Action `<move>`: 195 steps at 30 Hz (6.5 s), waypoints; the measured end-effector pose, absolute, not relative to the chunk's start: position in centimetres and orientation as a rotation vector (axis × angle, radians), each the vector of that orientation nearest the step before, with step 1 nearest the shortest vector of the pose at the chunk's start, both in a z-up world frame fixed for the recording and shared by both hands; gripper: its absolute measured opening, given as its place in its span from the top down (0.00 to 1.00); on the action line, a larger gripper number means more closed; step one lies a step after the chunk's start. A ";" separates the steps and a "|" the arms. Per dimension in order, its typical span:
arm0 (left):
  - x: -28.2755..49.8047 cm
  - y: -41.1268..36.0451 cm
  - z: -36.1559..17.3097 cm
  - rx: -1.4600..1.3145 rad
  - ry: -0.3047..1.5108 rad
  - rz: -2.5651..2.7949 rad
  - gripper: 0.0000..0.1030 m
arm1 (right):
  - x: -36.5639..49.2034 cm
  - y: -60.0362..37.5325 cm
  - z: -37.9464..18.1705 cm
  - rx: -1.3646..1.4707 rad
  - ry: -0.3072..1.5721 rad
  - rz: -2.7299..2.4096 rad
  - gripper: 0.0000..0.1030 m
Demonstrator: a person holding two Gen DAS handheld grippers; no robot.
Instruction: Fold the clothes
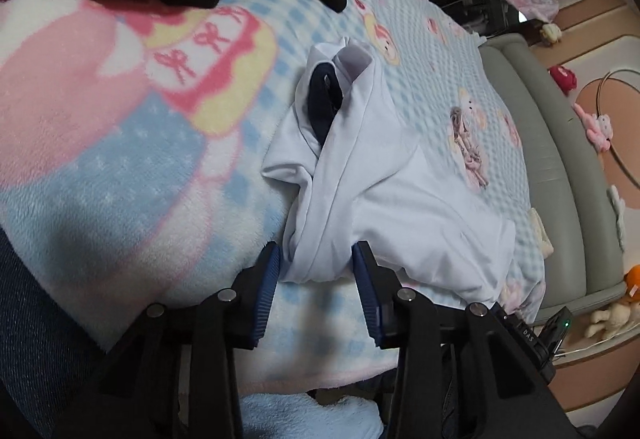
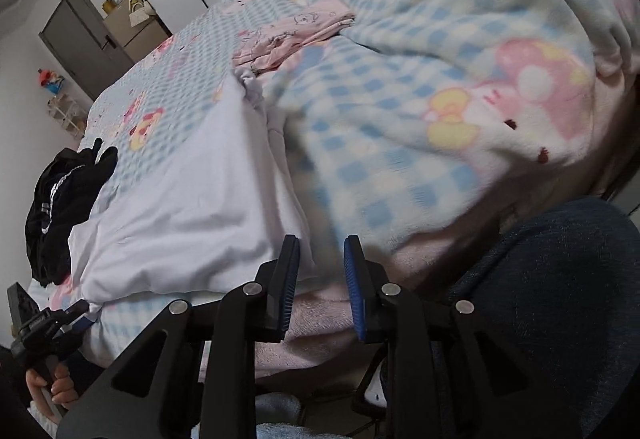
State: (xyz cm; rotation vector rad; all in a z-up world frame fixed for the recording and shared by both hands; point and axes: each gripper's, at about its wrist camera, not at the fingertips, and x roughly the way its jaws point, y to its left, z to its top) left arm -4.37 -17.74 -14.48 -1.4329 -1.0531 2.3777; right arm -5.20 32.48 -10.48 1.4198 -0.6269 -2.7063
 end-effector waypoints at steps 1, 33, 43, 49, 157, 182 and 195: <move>-4.5 -17.6 -14.5 -1.437 -1.042 2.376 0.62 | -5.2 32.5 -10.7 1.427 -0.641 -2.676 0.73; -5.5 -18.6 -6.9 -1.241 -0.712 2.598 0.66 | -5.2 35.4 -10.0 1.343 -0.741 -2.752 0.89; -12.3 -16.4 -11.8 -1.353 -0.655 2.552 0.73 | -8.2 33.8 -10.2 1.378 -0.617 -2.791 0.93; -10.5 -18.4 -9.1 -1.097 -0.748 2.694 0.60 | -9.9 31.4 -9.1 1.332 -0.469 -2.790 0.85; -3.4 -18.5 -11.4 -1.356 -0.822 2.682 0.47 | -6.4 30.6 -9.4 1.306 -0.468 -2.815 0.57; -3.5 -16.9 -11.0 -1.504 -0.634 2.707 0.86 | -6.5 30.2 -11.8 1.446 -0.416 -2.750 0.55; -5.3 -13.7 -11.3 -1.520 -0.449 2.621 0.69 | -5.2 30.2 -9.4 1.252 -0.365 -2.831 0.55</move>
